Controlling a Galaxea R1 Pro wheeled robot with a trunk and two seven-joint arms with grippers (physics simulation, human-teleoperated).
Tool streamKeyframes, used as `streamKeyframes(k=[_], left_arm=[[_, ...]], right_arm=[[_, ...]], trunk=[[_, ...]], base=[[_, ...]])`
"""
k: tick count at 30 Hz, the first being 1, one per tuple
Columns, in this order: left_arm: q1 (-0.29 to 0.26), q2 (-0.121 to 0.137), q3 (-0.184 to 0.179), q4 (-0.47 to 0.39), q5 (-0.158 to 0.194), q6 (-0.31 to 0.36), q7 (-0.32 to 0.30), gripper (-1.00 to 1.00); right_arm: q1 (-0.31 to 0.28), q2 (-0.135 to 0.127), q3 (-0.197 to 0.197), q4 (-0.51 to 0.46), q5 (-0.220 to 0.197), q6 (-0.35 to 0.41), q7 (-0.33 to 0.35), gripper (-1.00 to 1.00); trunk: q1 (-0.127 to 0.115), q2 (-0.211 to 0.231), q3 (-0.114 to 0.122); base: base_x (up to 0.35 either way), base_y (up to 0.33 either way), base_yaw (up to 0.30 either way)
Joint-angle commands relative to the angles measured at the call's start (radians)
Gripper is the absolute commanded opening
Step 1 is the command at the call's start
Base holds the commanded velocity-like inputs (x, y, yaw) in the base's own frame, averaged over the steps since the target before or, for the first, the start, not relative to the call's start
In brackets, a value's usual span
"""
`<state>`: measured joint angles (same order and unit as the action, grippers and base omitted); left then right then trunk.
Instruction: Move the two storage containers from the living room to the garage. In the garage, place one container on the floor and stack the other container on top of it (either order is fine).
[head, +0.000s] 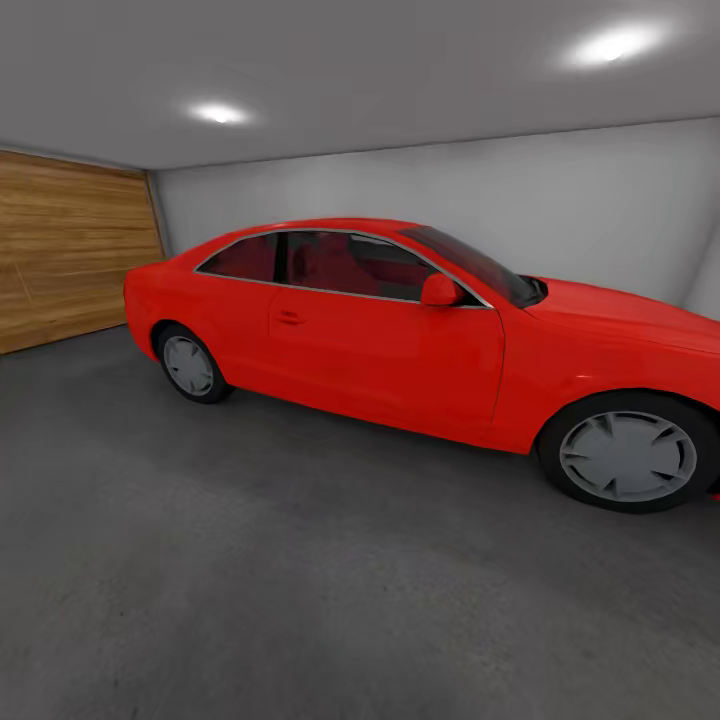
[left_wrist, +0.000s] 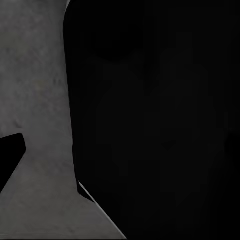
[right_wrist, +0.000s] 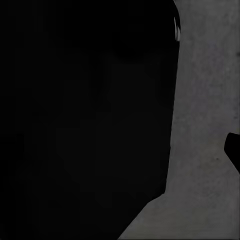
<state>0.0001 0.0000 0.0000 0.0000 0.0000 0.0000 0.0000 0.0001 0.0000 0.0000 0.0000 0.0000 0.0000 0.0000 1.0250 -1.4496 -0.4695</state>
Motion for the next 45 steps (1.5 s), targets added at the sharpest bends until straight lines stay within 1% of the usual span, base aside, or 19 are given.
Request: streamKeyframes(k=[1,7,10,14,17,20,25,28,29,31,33,34,36,38,41,45], left_arm=[[0.006,-0.006,0.002,-0.003,0.001,-0.006,0.000,1.00],[0.040,-0.039,0.002,-0.003,0.001,-0.006,0.000,1.00],[0.057,-0.056,0.002,-0.003,0.001,-0.006,0.000,1.00],[0.058,-0.079,0.003,-0.003,0.002,-0.006,-0.001,1.00],[0.058,-0.090,0.001,-0.003,0.004,-0.007,-0.001,1.00],[0.058,-0.099,-0.001,-0.018,0.003,-0.007,0.001,1.00],[0.058,-0.092,0.000,-0.046,0.002,-0.002,0.005,1.00],[0.058,-0.093,0.000,-0.063,-0.003,0.008,0.007,1.00],[0.058,-0.093,0.000,-0.311,-0.003,0.009,0.006,1.00],[0.058,-0.096,0.000,-0.383,-0.006,0.035,0.005,1.00],[0.058,-0.096,-0.001,-0.464,-0.006,0.116,0.006,1.00],[0.057,-0.096,-0.001,-0.484,-0.006,0.140,0.007,1.00],[0.055,-0.094,-0.001,-0.564,-0.006,0.228,0.007,1.00],[0.050,-0.093,-0.001,-0.630,-0.007,0.275,0.007,1.00],[0.033,-0.092,-0.001,-0.671,-0.007,0.300,0.008,1.00],[0.019,-0.091,0.000,-0.682,-0.004,0.304,0.008,1.00]], right_arm=[[-0.006,0.006,0.001,-0.001,0.002,0.002,0.000,1.00],[-0.040,0.039,0.002,-0.002,0.002,0.002,-0.002,1.00],[-0.041,0.056,0.002,-0.002,0.002,0.002,-0.002,1.00],[-0.041,0.058,0.005,-0.002,0.001,0.000,-0.002,1.00],[-0.041,0.056,0.008,-0.005,0.002,-0.007,-0.002,1.00],[-0.042,0.044,0.008,-0.022,0.004,-0.024,-0.002,1.00],[-0.044,0.019,0.006,-0.050,0.004,-0.052,-0.002,1.00],[-0.049,0.004,0.004,-0.067,0.004,-0.069,-0.005,1.00],[-0.051,-0.007,0.004,-0.324,0.004,-0.114,-0.005,1.00],[-0.058,-0.022,0.002,-0.379,0.004,-0.093,-0.006,1.00],[-0.079,-0.032,0.002,-0.422,0.003,-0.035,-0.009,1.00],[-0.086,-0.034,0.002,-0.431,0.003,-0.016,-0.009,1.00],[-0.123,-0.049,0.002,-0.453,0.004,0.054,-0.008,1.00],[-0.163,-0.060,0.002,-0.462,0.003,0.095,-0.004,1.00],[-0.189,-0.070,0.003,-0.465,0.002,0.110,0.000,1.00],[-0.196,-0.073,0.001,-0.465,0.002,0.113,0.002,1.00]], trunk=[[0.000,0.000,0.000],[0.000,0.000,0.000],[0.000,0.000,0.000],[0.000,0.000,0.000],[0.000,0.000,0.000],[0.000,0.000,0.000],[0.000,0.000,0.000],[0.000,0.000,0.000],[0.000,0.000,0.000],[0.000,0.000,0.000],[0.000,0.000,0.000],[0.000,0.000,0.000],[0.000,0.000,0.000],[0.000,0.000,0.000],[0.000,0.000,0.000],[0.000,0.000,0.000]], base=[[0.000,0.000,0.000],[0.000,0.000,0.000],[0.000,0.000,0.000],[0.000,0.000,0.000],[0.000,0.000,0.000],[0.000,0.000,0.000],[0.000,0.000,0.000],[0.000,0.000,0.000],[0.000,0.000,0.000],[0.000,0.000,0.000],[0.000,0.000,0.000],[0.000,0.000,0.000],[0.000,0.000,0.000],[0.000,0.000,0.000],[0.000,0.000,0.000],[0.000,0.000,0.000]])
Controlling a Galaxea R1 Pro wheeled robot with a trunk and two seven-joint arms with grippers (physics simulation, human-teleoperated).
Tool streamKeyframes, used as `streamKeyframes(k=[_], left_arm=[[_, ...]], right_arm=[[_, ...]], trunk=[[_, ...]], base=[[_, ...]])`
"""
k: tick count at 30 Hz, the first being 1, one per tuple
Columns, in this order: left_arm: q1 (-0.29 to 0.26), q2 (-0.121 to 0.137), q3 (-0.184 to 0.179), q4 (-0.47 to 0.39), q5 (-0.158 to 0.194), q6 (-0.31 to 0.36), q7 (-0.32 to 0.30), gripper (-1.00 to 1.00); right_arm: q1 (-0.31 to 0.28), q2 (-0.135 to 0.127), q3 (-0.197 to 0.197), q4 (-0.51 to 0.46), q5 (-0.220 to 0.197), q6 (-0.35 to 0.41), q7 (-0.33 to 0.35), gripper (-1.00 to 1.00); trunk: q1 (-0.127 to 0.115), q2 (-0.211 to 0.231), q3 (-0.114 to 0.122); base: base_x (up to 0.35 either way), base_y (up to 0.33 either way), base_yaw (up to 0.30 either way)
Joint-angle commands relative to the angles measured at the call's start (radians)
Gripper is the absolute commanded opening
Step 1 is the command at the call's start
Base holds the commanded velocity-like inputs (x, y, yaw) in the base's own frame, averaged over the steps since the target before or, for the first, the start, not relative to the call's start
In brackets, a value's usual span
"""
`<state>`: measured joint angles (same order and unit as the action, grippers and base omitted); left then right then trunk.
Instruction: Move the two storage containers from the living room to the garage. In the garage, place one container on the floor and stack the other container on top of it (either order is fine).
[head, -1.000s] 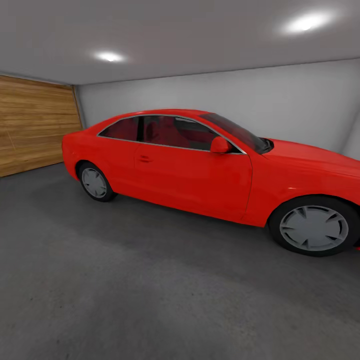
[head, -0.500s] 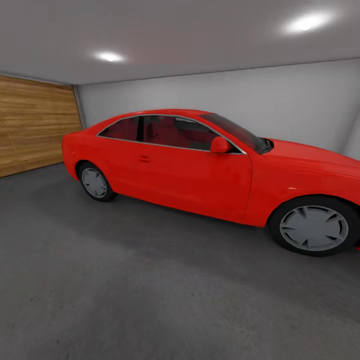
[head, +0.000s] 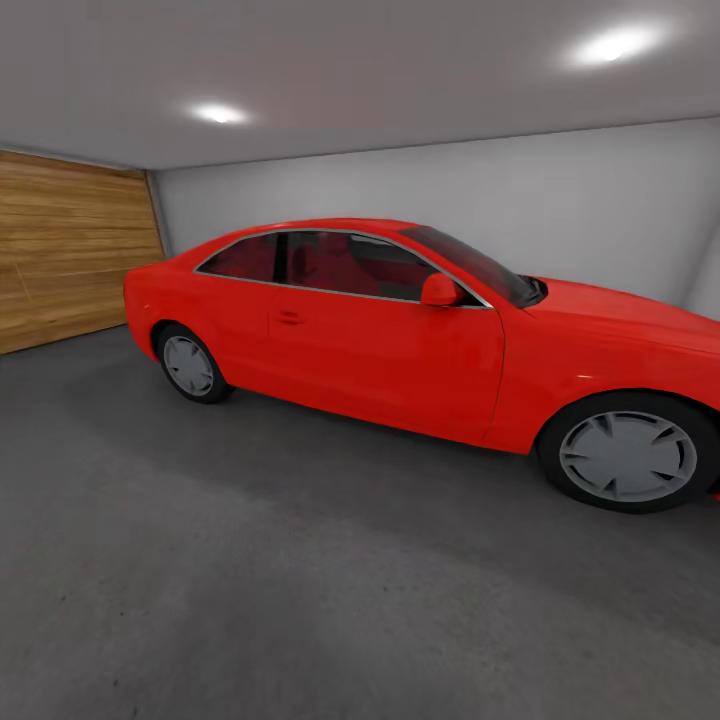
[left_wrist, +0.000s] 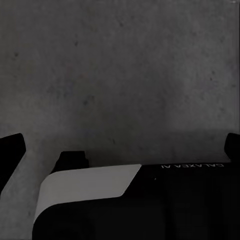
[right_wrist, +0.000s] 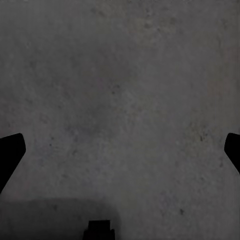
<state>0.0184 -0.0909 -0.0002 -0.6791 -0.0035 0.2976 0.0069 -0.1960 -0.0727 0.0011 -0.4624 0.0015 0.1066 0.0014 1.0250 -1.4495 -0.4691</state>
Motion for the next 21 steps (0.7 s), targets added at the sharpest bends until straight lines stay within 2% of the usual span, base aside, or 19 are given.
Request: streamKeyframes(k=[1,6,9,14,21], left_arm=[[-0.001,-0.001,0.000,-0.004,0.001,0.005,0.000,1.00],[-0.004,-0.002,0.000,-0.004,0.002,-0.001,-0.001,1.00],[-0.004,0.000,0.000,-0.001,0.001,-0.028,-0.001,1.00],[-0.005,0.002,0.003,0.032,0.001,-0.104,-0.003,1.00],[-0.005,0.012,0.002,0.043,0.004,-0.118,-0.007,1.00]], right_arm=[[-0.001,0.000,0.000,-0.002,0.000,0.006,0.001,1.00],[-0.002,-0.001,0.000,0.001,-0.003,0.005,0.001,1.00],[-0.002,-0.001,0.001,0.004,-0.005,0.002,0.000,1.00],[-0.002,-0.001,0.003,0.010,-0.006,-0.030,-0.004,1.00],[-0.002,-0.001,0.004,0.011,-0.005,-0.036,-0.004,1.00]], trunk=[[0.000,-0.001,-0.001],[0.000,-0.001,-0.001],[0.000,-0.001,-0.001],[0.000,-0.001,-0.001],[0.000,-0.001,-0.001]], base=[[0.000,0.000,0.000],[0.000,0.000,0.000],[0.000,0.000,0.050],[0.000,0.000,0.235],[0.000,0.000,0.292]])
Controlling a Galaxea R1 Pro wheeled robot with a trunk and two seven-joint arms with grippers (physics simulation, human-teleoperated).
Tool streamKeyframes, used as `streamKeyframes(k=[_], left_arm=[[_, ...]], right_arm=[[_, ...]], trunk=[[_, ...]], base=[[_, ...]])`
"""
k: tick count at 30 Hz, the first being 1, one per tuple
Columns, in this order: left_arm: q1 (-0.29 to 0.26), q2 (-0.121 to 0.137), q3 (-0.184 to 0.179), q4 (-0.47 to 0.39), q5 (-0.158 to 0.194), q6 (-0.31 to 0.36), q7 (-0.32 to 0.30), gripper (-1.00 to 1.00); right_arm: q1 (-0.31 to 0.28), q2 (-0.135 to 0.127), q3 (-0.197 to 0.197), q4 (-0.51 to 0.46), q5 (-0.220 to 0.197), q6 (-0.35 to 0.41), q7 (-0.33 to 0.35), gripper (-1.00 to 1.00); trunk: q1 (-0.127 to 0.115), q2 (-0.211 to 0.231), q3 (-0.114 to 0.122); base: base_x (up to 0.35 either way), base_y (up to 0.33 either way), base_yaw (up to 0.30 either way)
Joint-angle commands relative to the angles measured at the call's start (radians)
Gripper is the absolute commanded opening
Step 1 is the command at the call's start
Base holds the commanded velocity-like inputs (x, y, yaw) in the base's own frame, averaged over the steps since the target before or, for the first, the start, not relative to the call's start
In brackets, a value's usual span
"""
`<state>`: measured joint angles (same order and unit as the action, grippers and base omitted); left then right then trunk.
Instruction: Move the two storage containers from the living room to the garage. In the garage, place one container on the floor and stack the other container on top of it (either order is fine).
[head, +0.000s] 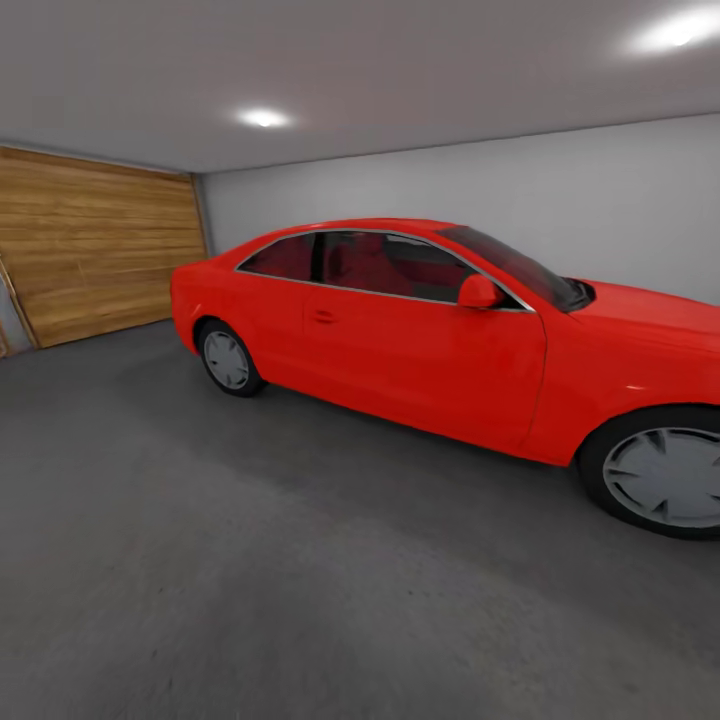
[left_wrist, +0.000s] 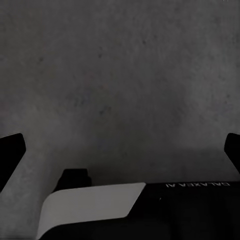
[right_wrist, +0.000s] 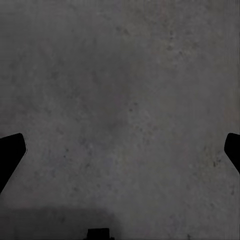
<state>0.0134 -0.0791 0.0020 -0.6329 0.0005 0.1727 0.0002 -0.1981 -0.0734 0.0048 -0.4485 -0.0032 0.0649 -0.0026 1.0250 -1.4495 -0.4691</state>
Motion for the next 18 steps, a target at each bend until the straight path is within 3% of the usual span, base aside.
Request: streamKeyframes(k=[1,8,13,18], left_arm=[[0.000,-0.001,0.000,-0.003,0.000,0.008,-0.001,1.00],[0.001,0.003,0.001,-0.003,-0.003,0.006,0.004,1.00],[0.000,0.004,0.001,-0.002,-0.005,0.004,0.006,1.00],[0.001,0.006,0.003,-0.002,-0.005,0.003,0.006,1.00]], right_arm=[[0.000,0.000,0.000,-0.002,-0.001,0.006,-0.001,1.00],[0.000,0.000,0.001,0.011,-0.001,0.003,-0.005,1.00],[0.000,0.002,0.004,0.075,0.000,-0.088,-0.006,1.00],[0.000,0.002,0.004,0.088,0.000,-0.099,-0.007,1.00]], trunk=[[0.000,-0.001,-0.001],[0.000,-0.001,-0.001],[0.000,-0.001,-0.001],[0.000,-0.001,-0.001]], base=[[0.000,0.000,0.298],[0.000,0.000,0.298],[0.000,0.000,0.299],[0.000,0.000,0.299]])
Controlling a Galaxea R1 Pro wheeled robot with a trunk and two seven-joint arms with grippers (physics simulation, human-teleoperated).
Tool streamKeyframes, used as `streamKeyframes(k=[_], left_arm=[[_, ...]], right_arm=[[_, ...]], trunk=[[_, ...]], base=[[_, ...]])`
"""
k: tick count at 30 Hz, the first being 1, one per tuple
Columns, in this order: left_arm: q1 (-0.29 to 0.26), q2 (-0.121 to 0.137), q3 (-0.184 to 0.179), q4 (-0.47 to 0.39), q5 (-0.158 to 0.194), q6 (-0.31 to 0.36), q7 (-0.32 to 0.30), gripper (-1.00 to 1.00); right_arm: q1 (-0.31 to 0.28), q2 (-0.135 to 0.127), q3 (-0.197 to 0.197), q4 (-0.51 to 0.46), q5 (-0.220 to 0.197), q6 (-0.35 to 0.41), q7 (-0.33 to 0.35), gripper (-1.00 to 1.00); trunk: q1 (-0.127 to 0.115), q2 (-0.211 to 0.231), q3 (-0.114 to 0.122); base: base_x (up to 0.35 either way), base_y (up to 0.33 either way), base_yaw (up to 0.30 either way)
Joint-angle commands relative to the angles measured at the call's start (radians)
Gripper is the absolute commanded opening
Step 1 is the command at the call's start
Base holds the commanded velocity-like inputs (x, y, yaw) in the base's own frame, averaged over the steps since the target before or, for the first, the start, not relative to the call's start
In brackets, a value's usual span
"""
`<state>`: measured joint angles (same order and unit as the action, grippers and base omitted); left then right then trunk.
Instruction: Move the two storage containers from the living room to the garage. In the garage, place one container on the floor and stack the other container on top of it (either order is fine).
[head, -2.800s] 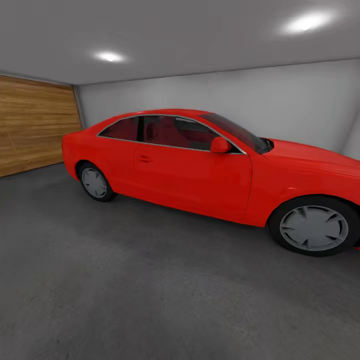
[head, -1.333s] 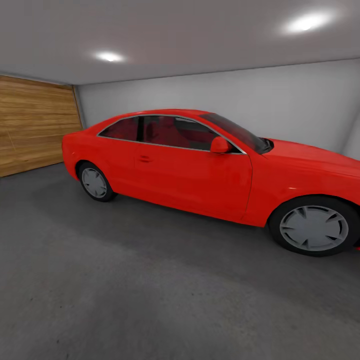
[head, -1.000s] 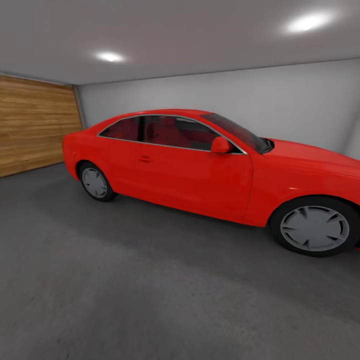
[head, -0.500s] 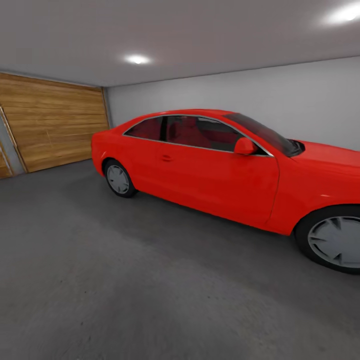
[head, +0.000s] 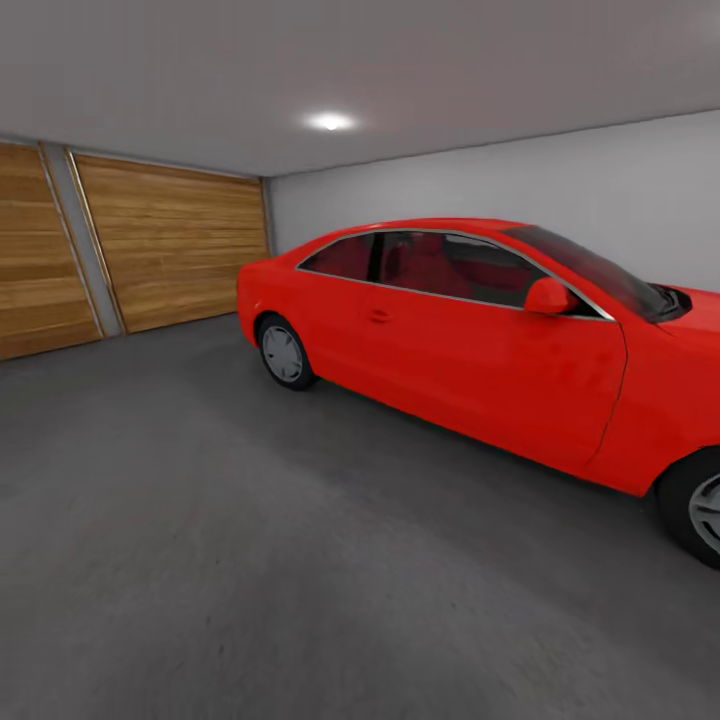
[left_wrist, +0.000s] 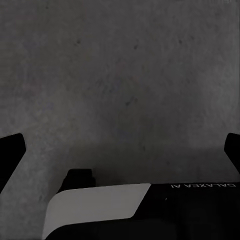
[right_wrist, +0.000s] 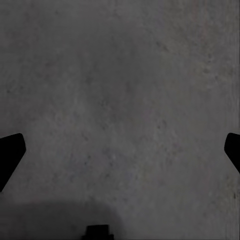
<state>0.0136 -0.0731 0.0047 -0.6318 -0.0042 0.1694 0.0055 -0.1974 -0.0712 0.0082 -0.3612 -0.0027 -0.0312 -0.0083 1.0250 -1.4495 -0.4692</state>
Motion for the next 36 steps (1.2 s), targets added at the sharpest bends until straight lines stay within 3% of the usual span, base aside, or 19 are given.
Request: streamKeyframes(k=[1,13,36], left_arm=[[0.000,0.002,0.001,-0.003,0.000,0.006,0.001,1.00],[0.000,0.010,0.001,0.000,0.002,-0.034,0.000,1.00],[0.000,0.012,0.003,0.000,0.003,-0.037,0.001,1.00]], right_arm=[[0.000,0.000,0.001,0.001,0.000,-0.003,-0.001,1.00],[0.000,-0.001,0.001,0.002,-0.001,-0.003,-0.001,1.00],[0.000,-0.001,0.001,0.002,-0.002,-0.003,-0.001,1.00]], trunk=[[0.000,-0.001,-0.001],[0.000,-0.001,-0.001],[0.000,-0.001,-0.001]], base=[[0.000,0.000,0.299],[0.000,0.000,0.299],[0.000,0.000,0.299]])
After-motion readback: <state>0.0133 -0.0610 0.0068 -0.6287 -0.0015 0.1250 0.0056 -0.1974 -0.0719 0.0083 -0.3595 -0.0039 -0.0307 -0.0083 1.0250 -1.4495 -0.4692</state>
